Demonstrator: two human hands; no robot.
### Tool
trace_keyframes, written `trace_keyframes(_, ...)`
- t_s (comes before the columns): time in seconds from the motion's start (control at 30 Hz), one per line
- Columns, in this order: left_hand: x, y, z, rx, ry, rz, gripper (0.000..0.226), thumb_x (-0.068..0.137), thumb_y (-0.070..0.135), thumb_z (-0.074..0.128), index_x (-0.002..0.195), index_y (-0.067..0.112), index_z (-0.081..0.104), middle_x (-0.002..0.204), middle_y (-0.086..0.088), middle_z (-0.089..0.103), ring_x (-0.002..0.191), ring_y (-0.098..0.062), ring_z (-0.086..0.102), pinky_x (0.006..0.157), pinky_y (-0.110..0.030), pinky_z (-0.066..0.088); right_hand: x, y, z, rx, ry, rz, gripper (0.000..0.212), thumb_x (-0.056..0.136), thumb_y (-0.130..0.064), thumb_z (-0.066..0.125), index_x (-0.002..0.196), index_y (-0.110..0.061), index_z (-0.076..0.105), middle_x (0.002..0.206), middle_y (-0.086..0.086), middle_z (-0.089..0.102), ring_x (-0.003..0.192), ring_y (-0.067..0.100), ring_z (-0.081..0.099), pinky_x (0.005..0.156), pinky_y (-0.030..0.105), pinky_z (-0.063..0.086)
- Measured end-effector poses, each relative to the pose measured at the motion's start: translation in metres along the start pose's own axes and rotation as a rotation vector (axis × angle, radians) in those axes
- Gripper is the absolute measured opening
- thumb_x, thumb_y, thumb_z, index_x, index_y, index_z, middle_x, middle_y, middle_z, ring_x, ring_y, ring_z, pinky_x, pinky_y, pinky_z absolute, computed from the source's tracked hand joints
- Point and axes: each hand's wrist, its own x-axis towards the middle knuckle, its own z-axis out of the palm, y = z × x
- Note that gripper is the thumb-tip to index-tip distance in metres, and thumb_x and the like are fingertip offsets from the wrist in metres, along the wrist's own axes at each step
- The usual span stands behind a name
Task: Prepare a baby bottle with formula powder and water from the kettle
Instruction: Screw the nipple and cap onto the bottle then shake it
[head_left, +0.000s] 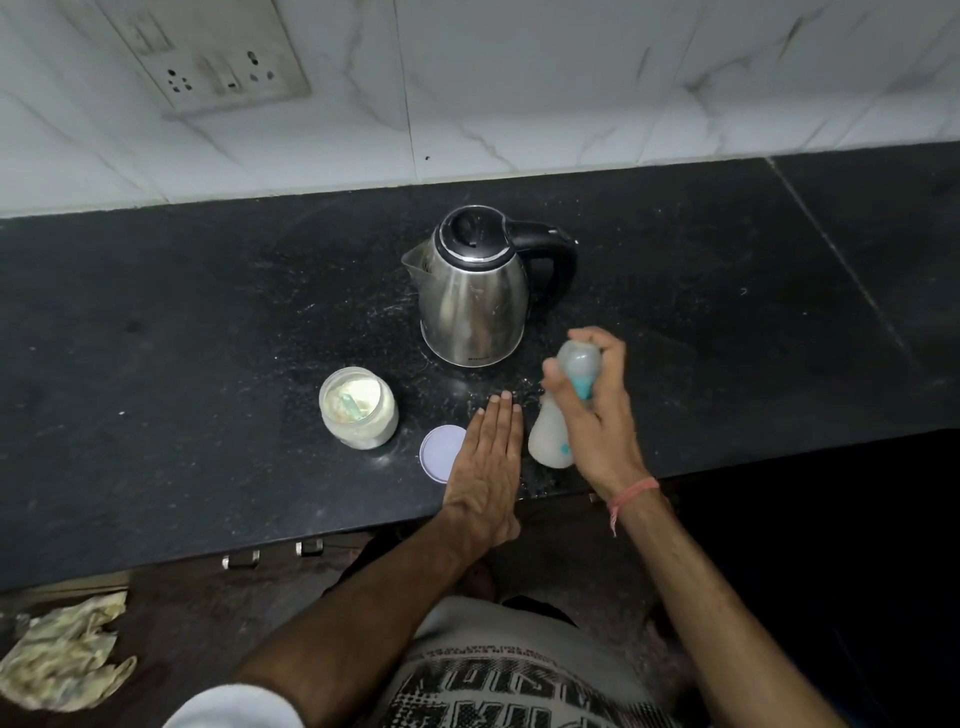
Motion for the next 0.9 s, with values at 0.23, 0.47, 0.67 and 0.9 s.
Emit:
trace_keyframes(0.23,0.002,0.0,0.002,-0.012,0.019,0.001,0.155,0.085,0.075,0.068,0.164,-0.017,-0.029,0.174,-0.042,-0.033,0.173,-0.052,-0.015,0.141,-0.059,0.003,-0.004,0.005,-0.004,-0.05,0.044,-0.04,0.04,0.109,-0.033,0.069,0.14,-0.034,0.044,0.12,-0.028,0.059,0.096,0.017,0.071,0.084,0.049,0.063)
trace_keyframes(0.47,0.002,0.0,0.001,-0.04,-0.006,0.003,0.157,0.085,0.08,0.066,0.166,-0.014,-0.028,0.176,-0.039,-0.033,0.173,-0.05,-0.017,0.141,-0.059,0.002,-0.009,0.018,-0.004,-0.076,0.019,0.022,0.053,0.107,-0.034,0.072,0.149,-0.027,0.04,0.116,-0.022,0.06,0.098,0.006,0.068,0.088,0.027,0.061)
trace_keyframes(0.67,0.002,-0.003,-0.01,-0.1,-0.017,0.014,0.15,0.089,0.09,0.054,0.172,-0.01,-0.02,0.182,-0.033,-0.025,0.174,-0.046,-0.016,0.142,-0.057,-0.005,-0.006,0.026,-0.006,-0.058,-0.04,0.017,0.042,0.105,-0.033,0.074,0.136,-0.023,0.047,0.117,-0.02,0.061,0.103,0.004,0.066,0.09,0.026,0.057)
trace_keyframes(0.9,-0.015,-0.026,-0.037,-0.324,0.058,-0.027,0.131,0.095,0.082,0.051,0.179,-0.002,-0.003,0.189,-0.022,-0.007,0.177,-0.034,-0.011,0.142,-0.05,-0.005,0.003,0.029,0.001,-0.072,-0.122,-0.016,0.044,0.103,-0.035,0.077,0.133,-0.029,0.045,0.12,0.0,0.067,0.108,0.014,0.07,0.091,0.026,0.059)
